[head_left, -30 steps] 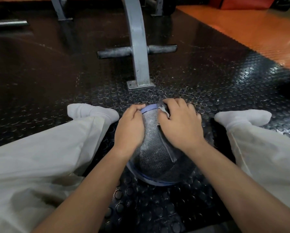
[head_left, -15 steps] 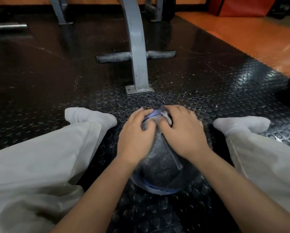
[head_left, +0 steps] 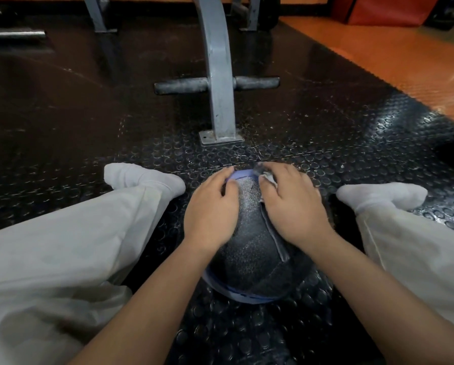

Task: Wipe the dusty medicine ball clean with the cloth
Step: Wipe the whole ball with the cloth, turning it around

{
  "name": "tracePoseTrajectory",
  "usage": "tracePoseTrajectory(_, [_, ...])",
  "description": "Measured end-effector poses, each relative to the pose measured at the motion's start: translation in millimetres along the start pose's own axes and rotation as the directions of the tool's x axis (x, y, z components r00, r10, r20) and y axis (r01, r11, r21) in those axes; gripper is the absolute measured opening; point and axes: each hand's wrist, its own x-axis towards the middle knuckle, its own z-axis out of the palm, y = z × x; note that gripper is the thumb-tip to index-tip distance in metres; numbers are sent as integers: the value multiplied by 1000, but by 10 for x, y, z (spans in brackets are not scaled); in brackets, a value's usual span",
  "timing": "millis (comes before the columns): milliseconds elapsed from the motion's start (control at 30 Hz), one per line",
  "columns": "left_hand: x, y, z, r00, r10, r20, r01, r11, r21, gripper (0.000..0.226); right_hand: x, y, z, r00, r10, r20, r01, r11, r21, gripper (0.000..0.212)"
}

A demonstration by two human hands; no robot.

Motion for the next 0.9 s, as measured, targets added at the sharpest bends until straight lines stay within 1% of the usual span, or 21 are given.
tracePoseTrajectory(33, [-5,-21,-21,1000,4,18,-4,1000,6,37,-35,-21,-17,999,-36,16,37,999,-34,40])
tracePoseTrajectory(67, [-9,-37,-37,999,11,31,-11,1000,0,37,-20,-30,-54,997,-49,62,52,997,-49,41])
tracePoseTrajectory(133, [-24,-61,-40,999,25,44,-24,1000,-16,36,128,-2,-101,983,-22,183,30,999,-41,38])
tracePoseTrajectory(167, [-40,-66,-32,999,31,37,-30,999,-22,36,261,26,-102,971,15,240,-16,1000,2,34])
tracePoseTrajectory(233, [-78,-46,14,999,42,1,-42,999,-30,37,560,65,-70,935,154,319,-195,976,99,28])
tracePoseTrajectory(267, [-95,-26,40,999,43,-18,-43,999,-24,37,686,88,-34,915,205,347,-259,959,117,29])
tracePoseTrajectory(300, [-95,4,65,999,37,-31,-37,999,-10,38,793,121,0,906,227,359,-281,954,106,31])
tracePoseTrajectory(333, [-76,31,79,999,21,-37,-21,1000,4,38,857,142,24,906,221,360,-268,960,84,34])
tracePoseTrajectory(433, [55,68,48,999,-50,-18,50,999,8,38,745,98,32,944,169,285,-192,980,54,39])
tracePoseTrajectory(500, [140,34,1,998,-63,22,64,998,-14,36,483,-18,15,979,80,187,-75,997,-34,41])
tracePoseTrajectory(567, [169,-26,-35,997,-35,66,39,997,-62,31,227,-121,5,991,-29,128,46,990,-137,43])
tracePoseTrajectory(600, [153,-52,-47,997,-11,82,18,996,-90,28,169,-132,-11,988,-58,143,80,985,-153,44])
tracePoseTrajectory(633, [125,-80,-53,996,19,92,-9,994,-110,27,163,-121,-46,981,-55,185,82,987,-140,45])
tracePoseTrajectory(700, [46,-113,-50,992,86,89,-76,991,-109,29,319,-10,-64,960,-21,278,37,998,-51,42])
tracePoseTrajectory(733, [-1,-109,-38,991,108,84,-101,991,-88,30,435,58,-61,949,33,314,-43,999,25,39])
tracePoseTrajectory(767, [-45,-93,-20,990,121,76,-116,991,-60,32,547,133,-49,928,114,354,-154,984,88,36])
tracePoseTrajectory(800, [-79,-69,0,990,127,65,-125,992,-35,33,644,212,-22,902,195,386,-262,957,128,33])
tracePoseTrajectory(833, [-104,-39,21,990,128,56,-128,992,-16,34,728,292,23,879,244,409,-328,933,148,32])
tracePoseTrajectory(867, [-113,-7,35,991,124,51,-124,992,-3,34,771,328,37,873,258,415,-341,930,140,32])
tracePoseTrajectory(900, [-104,10,41,992,112,51,-112,994,5,34,779,344,44,881,240,407,-316,940,129,32])
